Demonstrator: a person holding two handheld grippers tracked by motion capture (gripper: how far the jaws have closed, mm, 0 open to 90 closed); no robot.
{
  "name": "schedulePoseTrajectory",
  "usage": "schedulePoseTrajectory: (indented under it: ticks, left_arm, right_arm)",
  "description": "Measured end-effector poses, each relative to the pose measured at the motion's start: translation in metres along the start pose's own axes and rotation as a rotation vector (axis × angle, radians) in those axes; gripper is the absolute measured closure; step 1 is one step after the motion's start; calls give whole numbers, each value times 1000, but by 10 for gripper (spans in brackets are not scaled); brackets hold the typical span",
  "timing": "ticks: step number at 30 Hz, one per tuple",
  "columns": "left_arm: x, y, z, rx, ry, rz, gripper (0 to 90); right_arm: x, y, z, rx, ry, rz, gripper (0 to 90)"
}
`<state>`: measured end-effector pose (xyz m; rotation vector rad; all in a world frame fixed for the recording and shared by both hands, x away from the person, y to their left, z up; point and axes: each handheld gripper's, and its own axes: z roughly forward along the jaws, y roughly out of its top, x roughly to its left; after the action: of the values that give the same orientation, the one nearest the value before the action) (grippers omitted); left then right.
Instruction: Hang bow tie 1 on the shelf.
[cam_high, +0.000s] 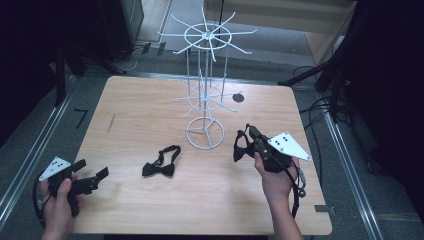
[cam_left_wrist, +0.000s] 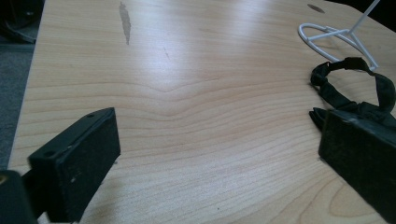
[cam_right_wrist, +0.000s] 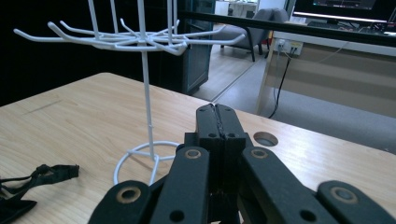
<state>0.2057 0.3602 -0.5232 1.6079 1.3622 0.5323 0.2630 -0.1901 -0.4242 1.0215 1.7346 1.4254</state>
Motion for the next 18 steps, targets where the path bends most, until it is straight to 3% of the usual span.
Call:
schedulePoseTrajectory:
  ticks: [5,11,18]
  left_arm:
    - [-4,0,0,-33,73,4,0]
    - [-7,-1,0,-44,111,6,0]
    - [-7,-1,1,-45,121,-1,0]
  right_arm:
    - [5,9,5,-10,17,-11,900]
    - [8,17,8,-16,27,-23,900]
    - [10,24,10,-24,35,-35,900]
